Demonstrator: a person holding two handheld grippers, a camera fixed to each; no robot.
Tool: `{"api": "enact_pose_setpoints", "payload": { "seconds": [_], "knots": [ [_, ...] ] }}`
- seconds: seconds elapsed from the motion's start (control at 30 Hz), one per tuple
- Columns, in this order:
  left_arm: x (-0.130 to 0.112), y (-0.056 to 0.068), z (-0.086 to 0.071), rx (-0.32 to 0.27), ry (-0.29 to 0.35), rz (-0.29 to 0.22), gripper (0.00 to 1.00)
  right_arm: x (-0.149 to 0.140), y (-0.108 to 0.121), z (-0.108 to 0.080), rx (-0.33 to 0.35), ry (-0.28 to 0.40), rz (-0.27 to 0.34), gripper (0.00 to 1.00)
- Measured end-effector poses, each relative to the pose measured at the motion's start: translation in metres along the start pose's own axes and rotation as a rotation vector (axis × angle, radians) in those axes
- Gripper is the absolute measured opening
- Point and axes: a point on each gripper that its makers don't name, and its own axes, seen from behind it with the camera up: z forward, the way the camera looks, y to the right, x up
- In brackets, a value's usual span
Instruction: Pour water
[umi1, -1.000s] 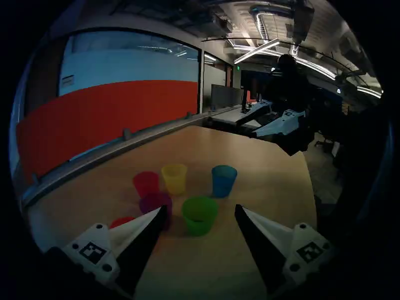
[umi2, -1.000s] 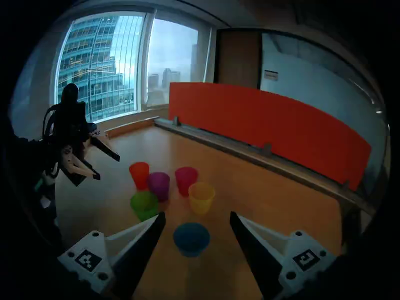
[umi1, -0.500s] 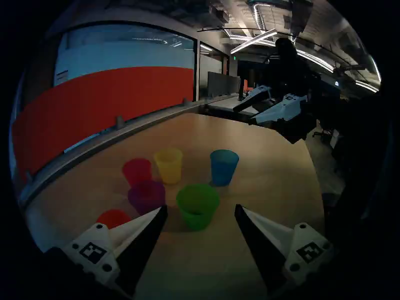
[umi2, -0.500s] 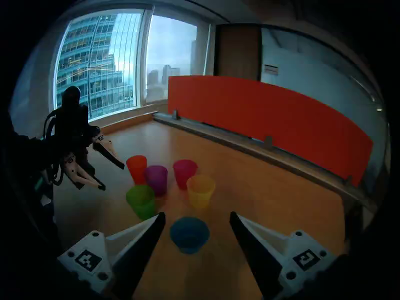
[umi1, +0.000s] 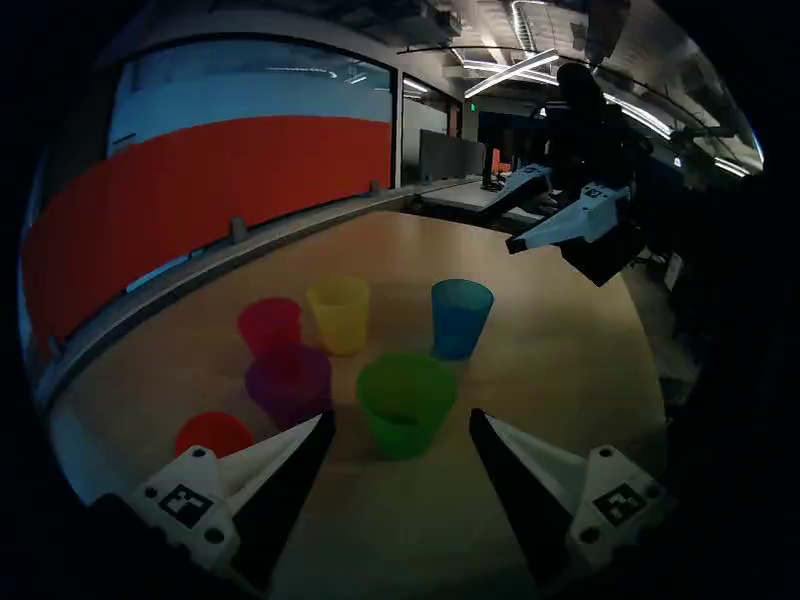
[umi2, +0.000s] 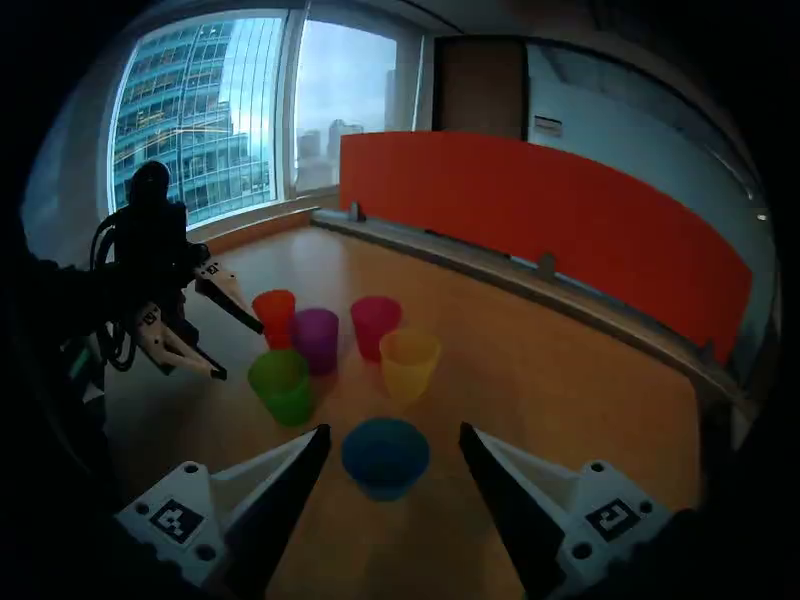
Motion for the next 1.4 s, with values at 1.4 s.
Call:
{"api": "enact_pose_setpoints", "payload": {
  "seconds": [1.4],
  "knots": [
    [-0.013, 0.007, 0.056, -0.012, -0.03, 0.024, 1.0, -0.055, -0.008, 0.034, 0.022, -0.091, 0.015, 1.0]
  ]
}}
